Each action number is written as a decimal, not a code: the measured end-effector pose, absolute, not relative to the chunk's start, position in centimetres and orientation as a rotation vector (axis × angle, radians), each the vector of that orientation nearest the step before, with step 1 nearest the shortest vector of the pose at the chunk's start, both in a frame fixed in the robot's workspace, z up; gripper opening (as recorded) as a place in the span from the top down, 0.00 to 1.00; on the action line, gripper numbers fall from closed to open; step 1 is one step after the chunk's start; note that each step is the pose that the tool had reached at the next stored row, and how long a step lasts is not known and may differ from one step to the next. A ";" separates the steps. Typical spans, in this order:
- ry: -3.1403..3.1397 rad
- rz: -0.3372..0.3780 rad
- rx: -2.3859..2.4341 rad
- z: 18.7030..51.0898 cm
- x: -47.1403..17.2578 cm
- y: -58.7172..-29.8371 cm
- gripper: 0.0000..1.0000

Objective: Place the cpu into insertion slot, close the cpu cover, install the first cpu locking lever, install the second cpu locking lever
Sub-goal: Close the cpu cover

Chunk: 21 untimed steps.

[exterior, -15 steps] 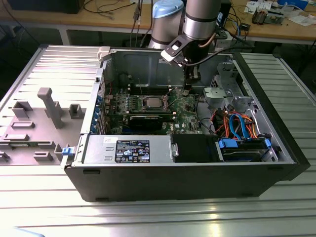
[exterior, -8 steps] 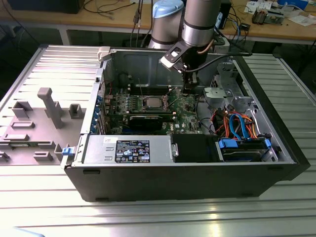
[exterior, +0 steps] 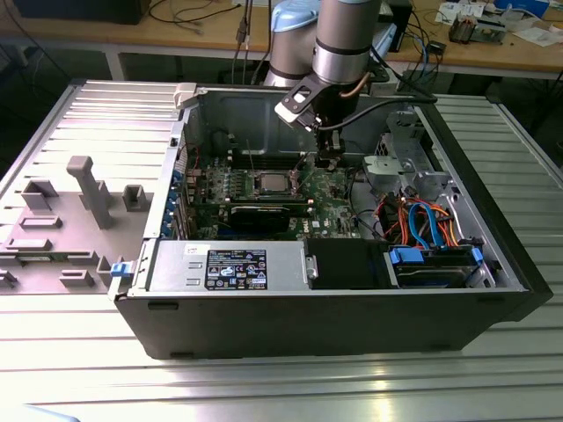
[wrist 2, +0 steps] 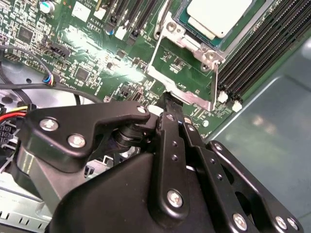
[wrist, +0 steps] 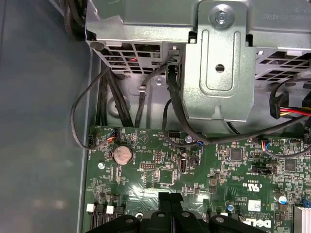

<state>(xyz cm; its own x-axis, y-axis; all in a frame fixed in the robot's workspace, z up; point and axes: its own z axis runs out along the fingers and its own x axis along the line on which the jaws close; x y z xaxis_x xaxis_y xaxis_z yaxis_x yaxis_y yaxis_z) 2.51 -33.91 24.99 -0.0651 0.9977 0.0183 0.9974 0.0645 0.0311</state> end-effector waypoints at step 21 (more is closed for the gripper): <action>2.286 0.055 2.143 25.0 1.4 -33.9 0.89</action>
